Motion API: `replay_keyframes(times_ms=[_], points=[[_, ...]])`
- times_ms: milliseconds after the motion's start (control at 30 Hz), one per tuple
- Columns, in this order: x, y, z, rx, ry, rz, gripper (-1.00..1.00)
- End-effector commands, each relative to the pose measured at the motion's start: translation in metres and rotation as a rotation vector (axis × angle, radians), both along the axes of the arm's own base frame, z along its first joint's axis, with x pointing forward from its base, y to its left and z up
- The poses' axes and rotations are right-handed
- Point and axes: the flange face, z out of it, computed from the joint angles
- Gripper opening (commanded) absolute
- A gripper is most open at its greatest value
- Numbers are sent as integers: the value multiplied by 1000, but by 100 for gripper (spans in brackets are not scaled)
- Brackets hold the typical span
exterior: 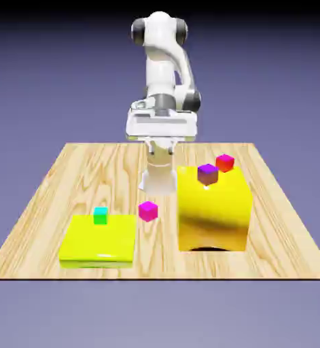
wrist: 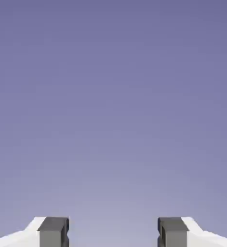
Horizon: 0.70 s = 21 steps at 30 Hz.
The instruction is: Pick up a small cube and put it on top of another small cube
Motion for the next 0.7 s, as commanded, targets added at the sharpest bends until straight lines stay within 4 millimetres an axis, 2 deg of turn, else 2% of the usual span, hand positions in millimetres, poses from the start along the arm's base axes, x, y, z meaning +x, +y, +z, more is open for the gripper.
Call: replay_keyframes(times_ms=[0, 67, 167, 267, 367, 400, 467, 667], points=[[-2, -11, -23, 41, 84, -50, 0], [-10, -31, -68, 121, 252, -152, 0], [-34, -54, -131, 233, 501, -311, 0], [-69, -71, -187, 336, 748, -478, 0], [-113, -81, -233, 431, 990, -653, 0], [-129, -83, -246, 461, 1070, -712, 0], [-129, -83, -246, 461, 1070, -712, 0], [-135, -73, -287, 470, 1068, -707, 0]])
